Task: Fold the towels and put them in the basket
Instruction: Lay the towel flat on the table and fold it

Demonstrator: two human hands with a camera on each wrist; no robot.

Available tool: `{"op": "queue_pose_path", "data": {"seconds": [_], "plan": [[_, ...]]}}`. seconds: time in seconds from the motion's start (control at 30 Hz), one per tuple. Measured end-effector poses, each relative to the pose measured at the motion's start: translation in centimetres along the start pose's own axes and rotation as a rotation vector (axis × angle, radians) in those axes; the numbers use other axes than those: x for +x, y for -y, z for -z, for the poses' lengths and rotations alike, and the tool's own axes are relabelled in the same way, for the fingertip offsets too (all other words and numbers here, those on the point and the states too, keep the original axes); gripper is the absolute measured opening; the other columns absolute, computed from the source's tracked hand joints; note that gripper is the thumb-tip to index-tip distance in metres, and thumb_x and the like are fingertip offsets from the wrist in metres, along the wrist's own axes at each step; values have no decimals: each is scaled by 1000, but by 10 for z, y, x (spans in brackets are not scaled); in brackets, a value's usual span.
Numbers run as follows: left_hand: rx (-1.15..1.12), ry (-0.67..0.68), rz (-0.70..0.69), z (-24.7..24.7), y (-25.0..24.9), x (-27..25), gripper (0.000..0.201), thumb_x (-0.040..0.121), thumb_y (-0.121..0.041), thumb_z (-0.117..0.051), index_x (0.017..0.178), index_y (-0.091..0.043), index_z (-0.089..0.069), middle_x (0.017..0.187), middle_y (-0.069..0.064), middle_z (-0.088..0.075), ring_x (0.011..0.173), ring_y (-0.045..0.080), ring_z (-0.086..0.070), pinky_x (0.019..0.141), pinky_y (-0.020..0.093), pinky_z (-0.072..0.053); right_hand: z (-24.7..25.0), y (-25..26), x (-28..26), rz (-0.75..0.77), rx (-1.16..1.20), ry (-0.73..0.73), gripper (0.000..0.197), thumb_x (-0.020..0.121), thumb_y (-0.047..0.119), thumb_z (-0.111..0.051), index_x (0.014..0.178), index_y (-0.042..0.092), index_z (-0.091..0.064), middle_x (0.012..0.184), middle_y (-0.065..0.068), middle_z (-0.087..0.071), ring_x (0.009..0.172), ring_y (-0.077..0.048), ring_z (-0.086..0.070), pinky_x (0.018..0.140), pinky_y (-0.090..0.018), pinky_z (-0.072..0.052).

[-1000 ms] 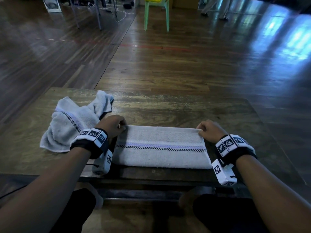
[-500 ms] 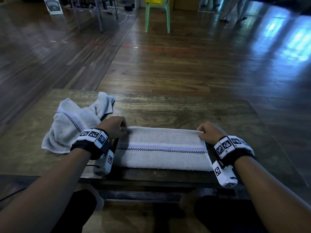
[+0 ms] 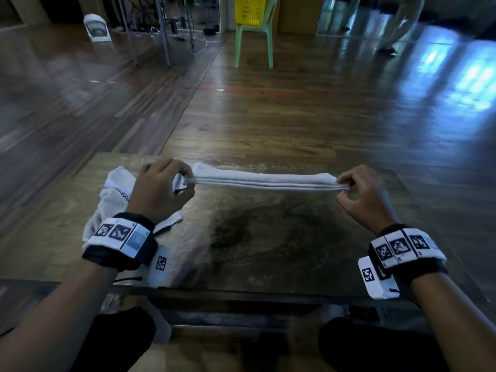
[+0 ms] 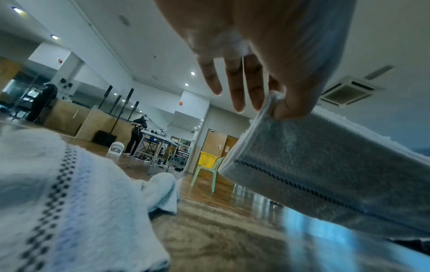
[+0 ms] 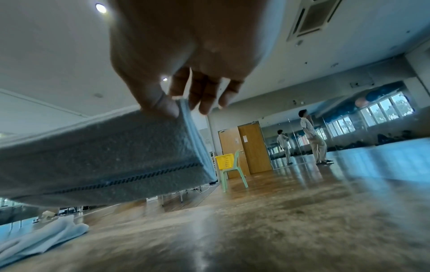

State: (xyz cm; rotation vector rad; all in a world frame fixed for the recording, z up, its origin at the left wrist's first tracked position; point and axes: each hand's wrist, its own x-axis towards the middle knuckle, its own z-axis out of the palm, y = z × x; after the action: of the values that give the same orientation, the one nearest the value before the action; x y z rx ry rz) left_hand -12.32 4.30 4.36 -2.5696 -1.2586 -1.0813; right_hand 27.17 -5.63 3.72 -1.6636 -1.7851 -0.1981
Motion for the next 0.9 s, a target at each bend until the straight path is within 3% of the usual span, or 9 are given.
{"op": "queue_pose_path", "data": {"seconds": [0.03, 0.1, 0.17, 0.2, 0.3, 0.43, 0.6, 0.8, 0.9], "plan": [[23, 66, -1, -1, 0, -7, 15, 73, -29, -60, 85, -22, -57, 88, -3, -62, 84, 21, -56, 77, 36, -37, 0, -4, -6, 12, -9, 95, 24, 69, 2, -67, 87, 16, -61, 87, 0, -55, 85, -21, -52, 74, -38, -44], [72, 348, 14, -5, 5, -23, 15, 75, -32, -64, 87, -26, -57, 92, -5, -60, 90, 21, -57, 81, 35, -35, -3, -10, -19, -14, -42, 450, 24, 72, 11, -70, 87, 27, -60, 89, 3, -56, 89, -19, -52, 80, -38, -45], [146, 647, 21, -11, 13, -41, 21, 77, -41, -65, 93, -30, -58, 99, -7, -58, 97, 17, -55, 84, 33, -34, -9, -9, -34, -117, -42, 776, 24, 76, 15, -71, 80, 34, -57, 87, 2, -58, 88, -19, -56, 82, -31, -45], [166, 726, 29, -14, 16, -49, 24, 79, -45, -62, 98, -31, -57, 102, -7, -57, 100, 16, -54, 85, 32, -33, -11, -9, -40, -173, -4, 847, 25, 77, 14, -69, 77, 35, -55, 84, 3, -59, 86, -19, -59, 79, -26, -45], [135, 750, 41, -24, 16, -64, 25, 86, -41, -55, 109, -30, -57, 111, -6, -57, 106, 17, -54, 84, 33, -34, -17, -9, -48, -221, 43, 823, 20, 80, 11, -65, 80, 30, -58, 82, 5, -57, 82, -17, -58, 75, -23, -44], [124, 747, 30, -32, 8, -67, 34, 88, -35, -55, 121, -31, -55, 117, -6, -57, 107, 17, -55, 87, 32, -35, -26, -11, -47, -158, 11, 767, 23, 82, 10, -63, 105, 14, -63, 82, 7, -50, 81, -17, -54, 71, -19, -40], [139, 748, 38, -39, 3, -68, 35, 92, -33, -50, 127, -34, -53, 119, -8, -56, 106, 15, -54, 86, 28, -30, -31, -8, -45, -128, -57, 878, 27, 88, 13, -55, 112, 17, -66, 101, 3, -54, 92, -13, -56, 87, -27, -46], [95, 772, 56, -37, 1, -67, 27, 92, -36, -49, 115, -32, -63, 106, -9, -63, 100, 13, -57, 83, 28, -37, -26, -1, -36, -133, -227, 1032, 41, 84, 4, -45, 94, 31, -73, 103, 6, -59, 96, -14, -56, 93, -35, -46], [24, 840, 27, -30, -7, -72, 24, 89, -43, -51, 107, -34, -65, 99, -10, -64, 94, 12, -59, 82, 28, -43, -24, 10, -28, -133, -311, 1136, 36, 80, 7, -50, 78, 34, -73, 86, 14, -54, 87, -8, -49, 94, -31, -42]]}}
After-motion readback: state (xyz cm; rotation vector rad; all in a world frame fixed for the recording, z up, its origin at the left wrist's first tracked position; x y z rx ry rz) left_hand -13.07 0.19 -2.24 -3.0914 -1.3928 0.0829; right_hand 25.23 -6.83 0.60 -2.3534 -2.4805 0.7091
